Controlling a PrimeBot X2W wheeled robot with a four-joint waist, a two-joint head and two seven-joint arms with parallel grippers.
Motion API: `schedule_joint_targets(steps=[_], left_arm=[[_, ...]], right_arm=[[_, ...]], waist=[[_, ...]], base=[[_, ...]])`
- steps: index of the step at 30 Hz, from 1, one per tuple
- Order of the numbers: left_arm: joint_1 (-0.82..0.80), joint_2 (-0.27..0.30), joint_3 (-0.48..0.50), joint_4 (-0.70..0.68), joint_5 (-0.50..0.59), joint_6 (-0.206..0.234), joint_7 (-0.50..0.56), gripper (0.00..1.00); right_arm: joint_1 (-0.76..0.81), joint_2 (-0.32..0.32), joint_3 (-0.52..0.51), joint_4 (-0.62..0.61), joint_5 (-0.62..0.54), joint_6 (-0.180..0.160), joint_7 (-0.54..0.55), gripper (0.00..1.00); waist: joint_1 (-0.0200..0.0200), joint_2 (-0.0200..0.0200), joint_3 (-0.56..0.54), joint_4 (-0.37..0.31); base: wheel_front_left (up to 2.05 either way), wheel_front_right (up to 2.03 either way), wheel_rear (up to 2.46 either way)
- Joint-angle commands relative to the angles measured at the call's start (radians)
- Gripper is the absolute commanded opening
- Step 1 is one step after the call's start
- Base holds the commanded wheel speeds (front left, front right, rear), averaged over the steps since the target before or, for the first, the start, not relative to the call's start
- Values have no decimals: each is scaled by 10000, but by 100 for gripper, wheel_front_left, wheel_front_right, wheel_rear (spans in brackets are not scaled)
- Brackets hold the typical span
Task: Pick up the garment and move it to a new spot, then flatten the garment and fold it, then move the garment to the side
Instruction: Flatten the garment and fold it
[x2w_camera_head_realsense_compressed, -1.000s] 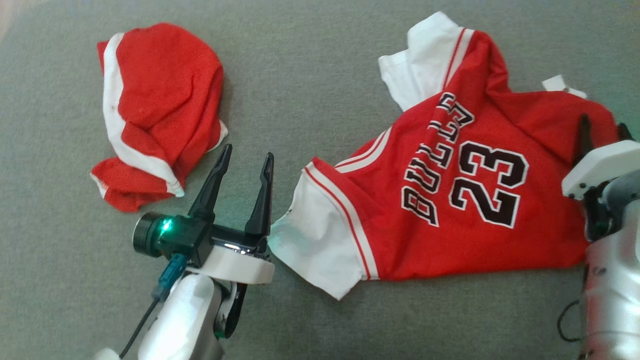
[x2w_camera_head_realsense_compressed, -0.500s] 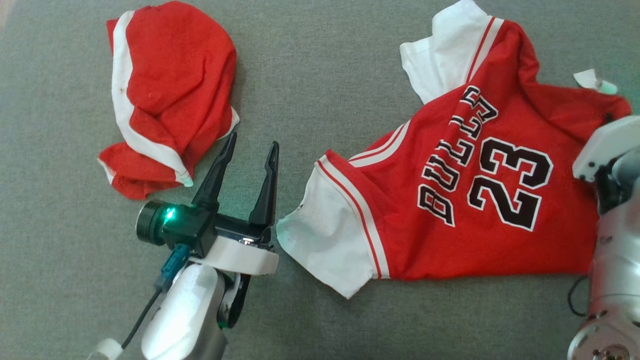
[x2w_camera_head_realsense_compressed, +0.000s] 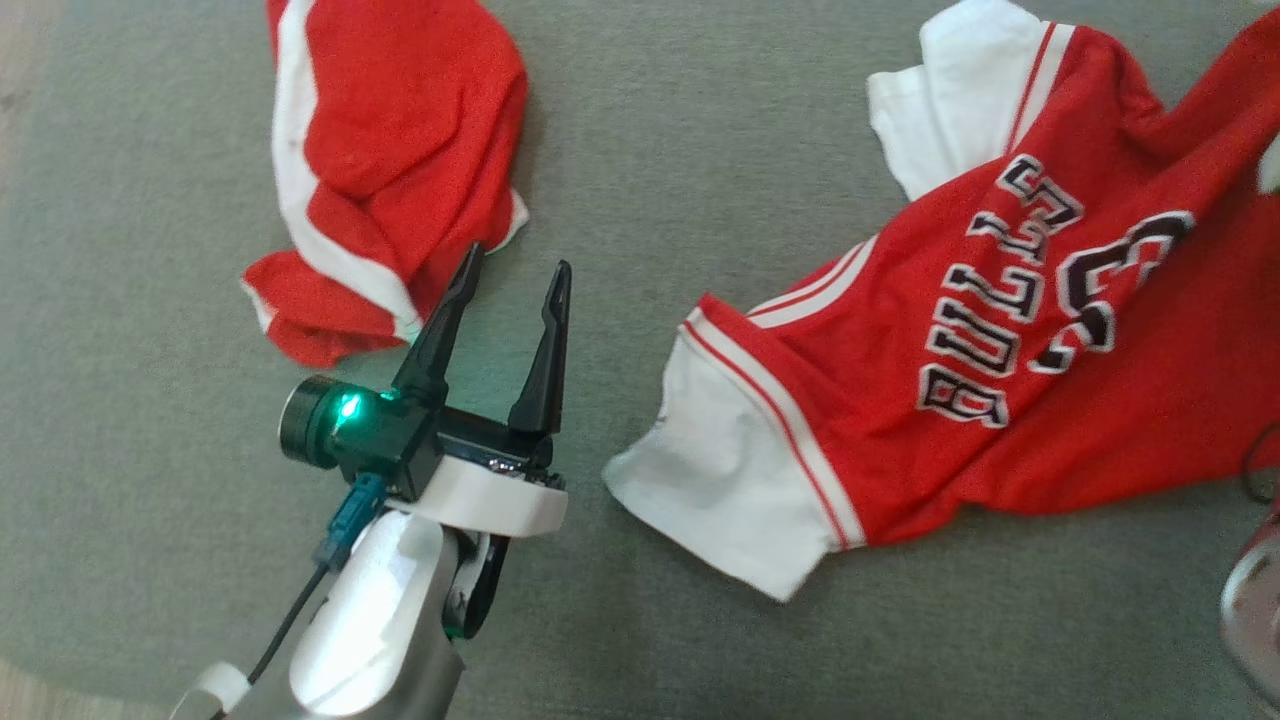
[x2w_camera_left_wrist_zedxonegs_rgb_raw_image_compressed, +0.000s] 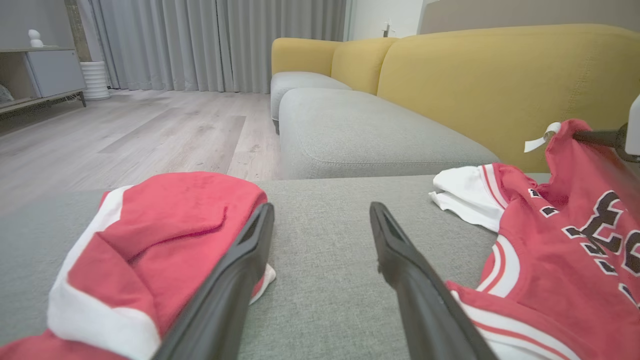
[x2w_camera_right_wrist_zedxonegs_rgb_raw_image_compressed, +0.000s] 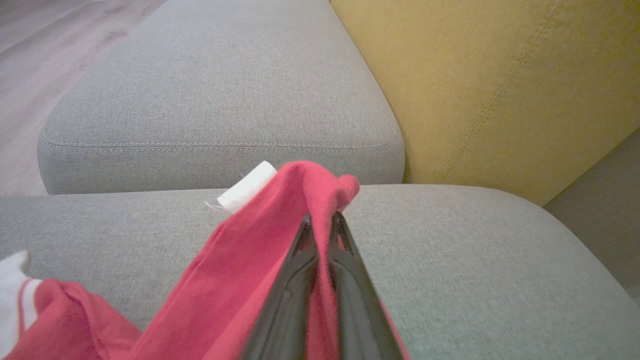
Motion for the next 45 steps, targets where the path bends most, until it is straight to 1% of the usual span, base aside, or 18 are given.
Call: schedule_joint_targets(steps=[1, 2, 6, 14, 15, 16, 19, 24, 28, 32, 35, 39, 43, 44, 45], left_arm=[[-271, 62, 319, -345, 43, -5, -51, 100], [-288, 37, 309, -396, 17, -5, -51, 100], [-284, 20, 301, -436, -3, -1, -51, 100], [-389, -8, 208, -530, -102, 0, -51, 100], [-396, -10, 190, -541, -121, 6, -51, 100], [-400, -11, 172, -558, -159, 23, -51, 100], [-389, -13, 81, -597, -286, 106, -51, 100], [-300, -15, 94, -587, -315, 252, -51, 100], [-220, -15, 250, -585, -238, 253, -51, 100], [-60, -15, 408, -584, -155, 248, -51, 100], [81, -15, 507, -577, -122, 225, -51, 100], [284, -16, 644, -557, -91, 217, -51, 100], [480, -16, 695, -522, -82, 229, -51, 100], [480, -16, 695, -522, -82, 229, -51, 100], [542, -16, 712, -509, -75, 239, -51, 100]], right_arm=[[-324, -30, 239, -229, -60, -7, -93, 0], [-825, -336, 402, 1, -293, -7, -205, 0], [-1283, -516, 589, 194, -563, -7, -337, 0], [-2282, -1134, 1063, 527, -1629, -7, -946, 0], [-2323, -1197, 1150, 664, -1755, -7, -954, 15], [-2357, -1244, 1183, 803, -1824, -7, -987, 100], [-2369, -1355, 1127, 1051, -1981, -7, -1181, 100], [-1842, -1001, 713, 1317, -1950, -7, -2095, 100], [-1338, -606, 558, 1483, -1424, -7, -3096, 100], [-627, -98, 807, 1381, -621, -7, -3729, 100], [80, 330, 1126, 917, 328, -7, -3878, 100], [1441, 799, 1925, -216, 1805, -7, -3911, 100], [3326, 1067, 2847, -1682, 3207, -7, -3915, 100], [3326, 1067, 2847, -1682, 3207, -7, -3915, 100], [3790, 1115, 3049, -2037, 3528, -7, -3915, 100]], waist=[[-1, 0, 61, 149], [-1, 0, 144, 417], [-1, 0, 224, 661], [-1, 0, 496, 1233], [-1, 0, 513, 1280], [-1, 0, 525, 1315], [-1, 0, 507, 1361], [-1, 0, 117, 1051], [-1, 0, -314, 626], [-1, 0, -797, 44], [-1, 0, -1122, -394], [-1, 0, -1543, -953], [-1, 0, -1846, -1371], [-1, 0, -1846, -1371], [-1, 0, -1910, -1475]], base=[[0, 0, 0], [0, 0, 0], [0, 0, 0], [0, 0, 0], [0, 0, 0], [0, 0, 0], [0, 0, 0], [0, 0, 0], [0, 0, 0], [0, 0, 0], [0, 0, 0], [0, 0, 0], [0, 0, 0], [0, 0, 0], [0, 0, 0]])
